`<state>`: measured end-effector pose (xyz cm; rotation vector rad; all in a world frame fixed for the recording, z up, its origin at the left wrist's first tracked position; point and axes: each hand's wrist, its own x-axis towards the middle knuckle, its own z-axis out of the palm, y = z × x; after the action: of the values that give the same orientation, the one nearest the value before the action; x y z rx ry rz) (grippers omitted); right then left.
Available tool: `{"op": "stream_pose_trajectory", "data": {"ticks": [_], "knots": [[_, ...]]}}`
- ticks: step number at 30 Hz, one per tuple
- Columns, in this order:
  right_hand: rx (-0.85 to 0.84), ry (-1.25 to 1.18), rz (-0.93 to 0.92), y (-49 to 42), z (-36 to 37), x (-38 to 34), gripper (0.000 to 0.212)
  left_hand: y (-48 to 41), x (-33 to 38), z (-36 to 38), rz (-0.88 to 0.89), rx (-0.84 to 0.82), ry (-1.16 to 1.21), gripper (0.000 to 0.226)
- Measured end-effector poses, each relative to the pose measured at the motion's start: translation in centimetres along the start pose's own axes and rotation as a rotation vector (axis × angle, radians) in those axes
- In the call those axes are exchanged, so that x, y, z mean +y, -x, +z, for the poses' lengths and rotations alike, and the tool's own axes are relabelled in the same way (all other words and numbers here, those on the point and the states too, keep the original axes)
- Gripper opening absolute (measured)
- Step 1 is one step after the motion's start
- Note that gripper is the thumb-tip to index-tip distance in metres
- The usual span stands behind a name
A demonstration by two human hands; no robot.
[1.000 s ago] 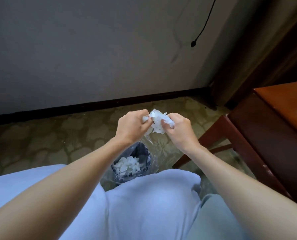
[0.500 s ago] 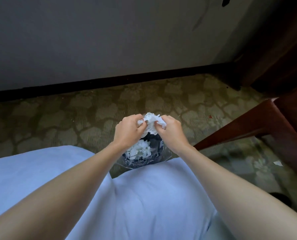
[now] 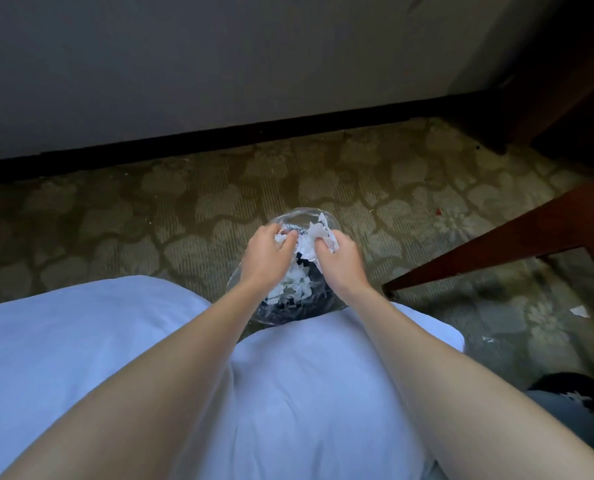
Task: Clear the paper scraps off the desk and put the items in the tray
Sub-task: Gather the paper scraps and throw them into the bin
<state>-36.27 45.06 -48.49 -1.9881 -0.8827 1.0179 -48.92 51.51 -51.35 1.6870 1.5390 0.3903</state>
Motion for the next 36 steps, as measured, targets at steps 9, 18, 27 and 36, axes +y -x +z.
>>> {"op": "stream_pose_trajectory", "data": {"ticks": [9, 18, 27, 36], "knots": [[0.002, -0.066, 0.031, 0.0, 2.4, 2.3, 0.024, 0.8, -1.4, 2.8, -0.12, 0.094, 0.237, 0.026], [-0.011, -0.149, 0.078, 0.3, 2.9, 3.1, 0.037, 1.4, -4.0, 5.0, -0.222, 0.069, 0.397, 0.027], [-0.007, -0.16, 0.145, -0.1, 2.6, 3.2, 0.033, 1.2, -4.9, 4.9, -0.258, 0.002, 0.444, 0.037], [-0.007, -0.177, 0.137, 0.4, 2.5, 3.0, 0.036, 1.9, -4.4, 4.5, -0.225, -0.054, 0.457, 0.039]]}}
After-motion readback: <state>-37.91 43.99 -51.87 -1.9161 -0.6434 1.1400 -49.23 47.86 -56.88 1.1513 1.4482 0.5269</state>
